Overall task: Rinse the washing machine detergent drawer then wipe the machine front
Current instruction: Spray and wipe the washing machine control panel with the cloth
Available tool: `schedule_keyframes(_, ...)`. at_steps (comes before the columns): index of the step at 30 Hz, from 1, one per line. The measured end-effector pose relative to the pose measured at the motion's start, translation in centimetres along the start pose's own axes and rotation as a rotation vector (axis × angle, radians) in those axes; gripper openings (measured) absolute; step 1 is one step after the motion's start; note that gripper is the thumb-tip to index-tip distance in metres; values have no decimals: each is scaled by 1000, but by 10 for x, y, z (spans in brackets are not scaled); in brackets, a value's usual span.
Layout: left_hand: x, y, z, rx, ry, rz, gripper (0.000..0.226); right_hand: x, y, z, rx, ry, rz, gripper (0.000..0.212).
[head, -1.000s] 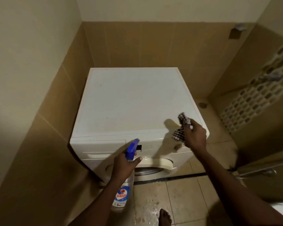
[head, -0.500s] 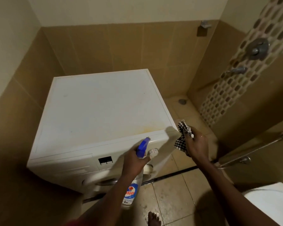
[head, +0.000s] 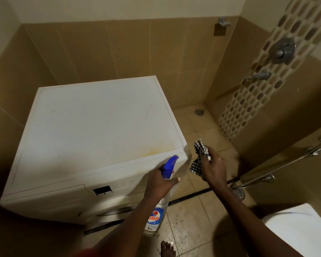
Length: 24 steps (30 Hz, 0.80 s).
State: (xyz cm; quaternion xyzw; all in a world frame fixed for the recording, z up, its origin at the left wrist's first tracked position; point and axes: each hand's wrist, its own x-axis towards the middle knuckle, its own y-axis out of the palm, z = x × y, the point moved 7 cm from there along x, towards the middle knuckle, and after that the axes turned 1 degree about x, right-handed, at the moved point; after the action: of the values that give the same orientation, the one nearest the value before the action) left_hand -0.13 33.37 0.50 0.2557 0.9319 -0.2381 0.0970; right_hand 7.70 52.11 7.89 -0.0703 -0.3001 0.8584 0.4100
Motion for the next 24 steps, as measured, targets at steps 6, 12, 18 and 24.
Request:
schedule_keyframes(6,-8,-23,21,-113,-15,-15,63,9,61,0,-184,-174,151,38)
schedule_keyframes(12,-26,-72,58,-92,-40,-113,55,-43,97,10,-293,-329,88,50)
schedule_keyframes(18,-43,-109,90,-110,-103,-160,26,-23,118,36,-377,-362,103,50)
schedule_keyframes(24,-59,-131,108,-104,-111,-215,27,-88,150,53,-280,-416,185,54)
